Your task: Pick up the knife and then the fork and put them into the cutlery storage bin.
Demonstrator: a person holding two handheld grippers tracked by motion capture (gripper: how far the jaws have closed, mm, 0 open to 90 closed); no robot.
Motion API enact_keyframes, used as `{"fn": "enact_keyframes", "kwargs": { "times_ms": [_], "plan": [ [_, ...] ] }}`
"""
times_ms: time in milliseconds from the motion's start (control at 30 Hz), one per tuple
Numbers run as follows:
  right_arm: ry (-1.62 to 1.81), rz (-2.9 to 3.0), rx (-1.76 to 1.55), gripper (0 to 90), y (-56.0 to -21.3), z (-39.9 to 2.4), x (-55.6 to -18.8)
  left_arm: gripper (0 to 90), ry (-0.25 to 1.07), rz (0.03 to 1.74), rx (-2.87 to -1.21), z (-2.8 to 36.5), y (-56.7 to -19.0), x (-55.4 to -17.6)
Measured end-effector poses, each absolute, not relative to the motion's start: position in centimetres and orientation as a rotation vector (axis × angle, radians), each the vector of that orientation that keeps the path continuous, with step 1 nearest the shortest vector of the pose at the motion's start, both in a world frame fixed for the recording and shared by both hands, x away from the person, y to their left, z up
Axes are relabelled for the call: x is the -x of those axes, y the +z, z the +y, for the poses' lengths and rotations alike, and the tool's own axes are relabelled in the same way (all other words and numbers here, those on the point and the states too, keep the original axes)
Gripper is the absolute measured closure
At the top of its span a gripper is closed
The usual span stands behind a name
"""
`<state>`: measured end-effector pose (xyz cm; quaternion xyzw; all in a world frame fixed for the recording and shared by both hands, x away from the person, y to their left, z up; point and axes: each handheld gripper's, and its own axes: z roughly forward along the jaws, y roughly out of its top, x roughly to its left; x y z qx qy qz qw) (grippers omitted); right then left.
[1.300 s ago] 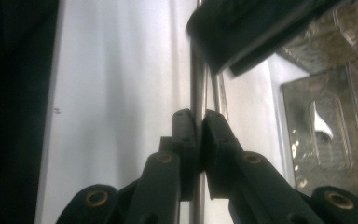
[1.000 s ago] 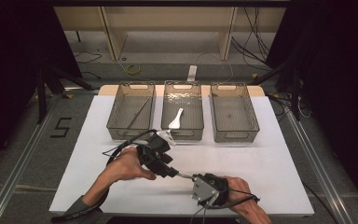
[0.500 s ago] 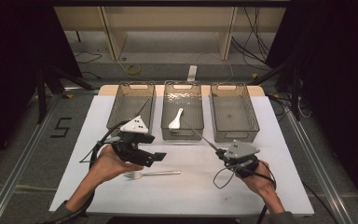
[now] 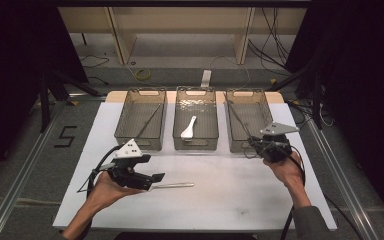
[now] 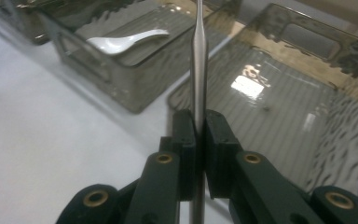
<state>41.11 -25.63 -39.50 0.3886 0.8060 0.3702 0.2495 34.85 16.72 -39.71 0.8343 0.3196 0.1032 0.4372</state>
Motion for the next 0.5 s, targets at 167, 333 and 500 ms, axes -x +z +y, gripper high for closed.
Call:
{"fn": "enact_keyframes", "kwargs": {
  "times_ms": [167, 333, 500],
  "plan": [
    [0.980, 2.167, -1.136, 84.9, -38.5, -26.0, -43.2, 20.1, 0.276, 0.822, -2.039, 17.6, -40.4, -34.6],
    [0.978, 2.159, -1.197, 84.8, -38.2, -26.3, -45.3, 20.0, 0.291, 0.854, -2.050, 17.9, -41.2, -34.6],
    [0.931, 2.150, -1.245, 84.8, -38.2, -26.3, -47.2, 19.8, 0.294, 0.868, -2.044, 18.2, -41.6, -34.5]
  ]
}}
